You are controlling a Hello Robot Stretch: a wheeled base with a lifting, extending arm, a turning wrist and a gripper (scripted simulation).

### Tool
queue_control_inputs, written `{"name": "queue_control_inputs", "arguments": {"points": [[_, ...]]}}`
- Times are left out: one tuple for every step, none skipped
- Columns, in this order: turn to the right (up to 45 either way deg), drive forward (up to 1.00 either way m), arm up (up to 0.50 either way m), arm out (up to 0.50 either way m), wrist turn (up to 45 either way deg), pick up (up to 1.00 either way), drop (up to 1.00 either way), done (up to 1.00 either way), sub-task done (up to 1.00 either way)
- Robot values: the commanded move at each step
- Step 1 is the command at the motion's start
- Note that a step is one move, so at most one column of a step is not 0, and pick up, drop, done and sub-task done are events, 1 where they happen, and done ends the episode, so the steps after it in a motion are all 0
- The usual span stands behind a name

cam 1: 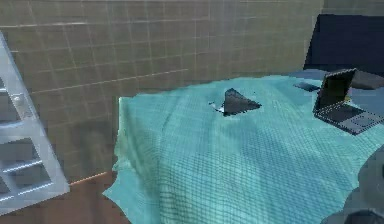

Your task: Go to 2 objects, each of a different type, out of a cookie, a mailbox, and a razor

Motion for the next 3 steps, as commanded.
{"name": "queue_control_inputs", "arguments": {"points": [[-45.0,0.0,0.0,0.0,0.0,0.0,0.0,0.0,0.0],[-45.0,0.0,0.0,0.0,0.0,0.0,0.0,0.0,0.0],[-18.0,0.0,0.0,0.0,0.0,0.0,0.0,0.0,0.0]]}}
